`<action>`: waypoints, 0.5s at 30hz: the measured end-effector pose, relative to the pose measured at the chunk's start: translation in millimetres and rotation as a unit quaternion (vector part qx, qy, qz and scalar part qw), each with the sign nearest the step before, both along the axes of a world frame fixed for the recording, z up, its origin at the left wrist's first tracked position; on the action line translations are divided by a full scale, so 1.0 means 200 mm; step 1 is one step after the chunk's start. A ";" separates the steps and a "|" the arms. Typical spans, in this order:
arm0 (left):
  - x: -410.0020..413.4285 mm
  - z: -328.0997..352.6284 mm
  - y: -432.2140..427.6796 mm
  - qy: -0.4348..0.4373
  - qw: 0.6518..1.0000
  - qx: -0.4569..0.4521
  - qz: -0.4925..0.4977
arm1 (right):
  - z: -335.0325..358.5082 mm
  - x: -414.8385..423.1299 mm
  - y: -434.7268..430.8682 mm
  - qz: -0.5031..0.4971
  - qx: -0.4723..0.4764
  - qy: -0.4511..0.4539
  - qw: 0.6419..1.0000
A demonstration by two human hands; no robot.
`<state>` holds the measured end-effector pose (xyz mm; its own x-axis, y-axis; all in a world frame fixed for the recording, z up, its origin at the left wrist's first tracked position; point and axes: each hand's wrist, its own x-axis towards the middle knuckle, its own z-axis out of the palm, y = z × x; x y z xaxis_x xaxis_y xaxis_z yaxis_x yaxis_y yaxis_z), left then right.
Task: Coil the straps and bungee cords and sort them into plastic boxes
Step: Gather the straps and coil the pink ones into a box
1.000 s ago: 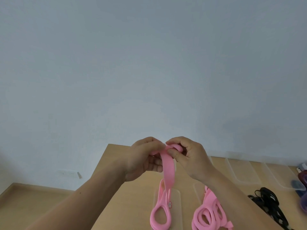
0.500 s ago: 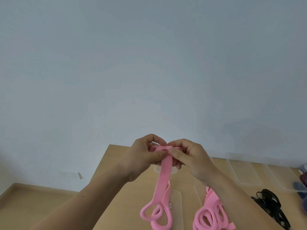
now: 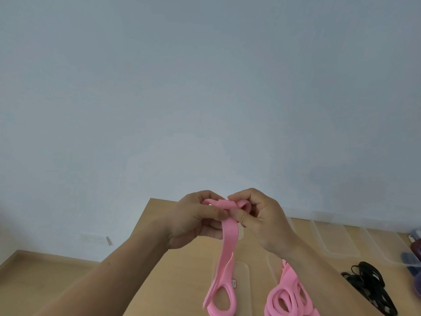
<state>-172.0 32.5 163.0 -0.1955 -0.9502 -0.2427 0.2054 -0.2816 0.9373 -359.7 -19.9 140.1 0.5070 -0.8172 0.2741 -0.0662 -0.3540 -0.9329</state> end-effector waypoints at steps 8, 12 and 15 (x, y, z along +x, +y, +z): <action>-0.03 -0.02 0.04 0.013 1.000 -0.014 0.012 | -0.02 -0.01 0.04 -0.005 0.009 0.001 1.000; -0.04 -0.03 0.05 0.035 0.999 -0.010 0.032 | -0.01 -0.01 0.05 0.009 0.028 -0.010 1.000; -0.06 -0.03 0.04 0.034 0.999 -0.012 0.039 | 0.00 -0.01 0.05 -0.008 0.020 -0.002 1.000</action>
